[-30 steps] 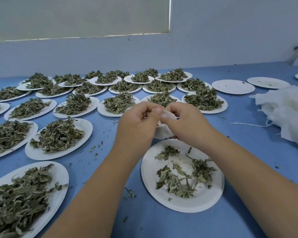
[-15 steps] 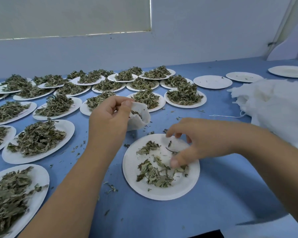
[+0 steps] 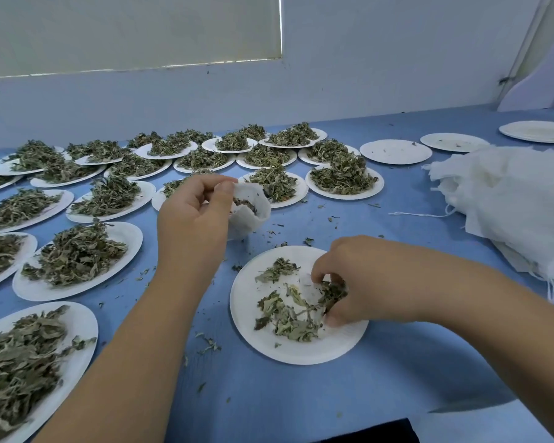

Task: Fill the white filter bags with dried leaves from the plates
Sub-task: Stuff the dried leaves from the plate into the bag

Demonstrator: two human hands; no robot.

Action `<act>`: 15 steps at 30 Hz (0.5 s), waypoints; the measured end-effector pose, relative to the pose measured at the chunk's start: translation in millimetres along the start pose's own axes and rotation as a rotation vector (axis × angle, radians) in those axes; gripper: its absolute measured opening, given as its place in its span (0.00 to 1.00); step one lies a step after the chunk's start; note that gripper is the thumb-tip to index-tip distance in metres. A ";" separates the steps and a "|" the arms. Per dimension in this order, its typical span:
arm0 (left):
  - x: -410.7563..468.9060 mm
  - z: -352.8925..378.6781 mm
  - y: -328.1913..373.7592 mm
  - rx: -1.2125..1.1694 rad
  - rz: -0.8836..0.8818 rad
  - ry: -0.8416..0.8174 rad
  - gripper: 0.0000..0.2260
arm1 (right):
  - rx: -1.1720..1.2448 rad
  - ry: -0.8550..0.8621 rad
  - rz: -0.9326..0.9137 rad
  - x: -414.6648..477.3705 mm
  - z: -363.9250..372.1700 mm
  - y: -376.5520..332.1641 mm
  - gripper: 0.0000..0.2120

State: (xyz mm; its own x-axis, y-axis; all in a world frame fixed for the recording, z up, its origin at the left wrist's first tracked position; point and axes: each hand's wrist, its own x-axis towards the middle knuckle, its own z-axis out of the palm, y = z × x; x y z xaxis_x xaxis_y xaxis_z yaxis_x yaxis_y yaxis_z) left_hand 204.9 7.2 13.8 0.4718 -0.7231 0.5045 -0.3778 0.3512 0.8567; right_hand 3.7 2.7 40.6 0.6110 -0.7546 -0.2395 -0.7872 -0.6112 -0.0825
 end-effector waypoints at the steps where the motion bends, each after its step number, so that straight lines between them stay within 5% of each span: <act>1: 0.8 -1.2 -0.2 -0.008 0.005 0.017 0.07 | 0.004 0.013 -0.001 0.4 0.1 -1.6 0.21; 13: 0.6 -2.0 -3.8 0.094 0.075 -0.004 0.07 | -0.077 0.047 -0.086 0.7 -1.7 -14.8 0.04; 15: 0.9 -1.8 -3.7 0.104 0.079 -0.003 0.07 | -0.109 0.085 -0.121 1.2 0.2 -13.9 0.09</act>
State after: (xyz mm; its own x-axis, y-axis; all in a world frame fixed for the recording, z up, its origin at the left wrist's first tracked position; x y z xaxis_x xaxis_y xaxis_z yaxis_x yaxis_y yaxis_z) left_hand 208.1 6.4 11.3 0.4350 -0.6978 0.5691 -0.4943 0.3432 0.7987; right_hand 15.4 10.4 41.3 0.7096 -0.6883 -0.1508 -0.6962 -0.7179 0.0010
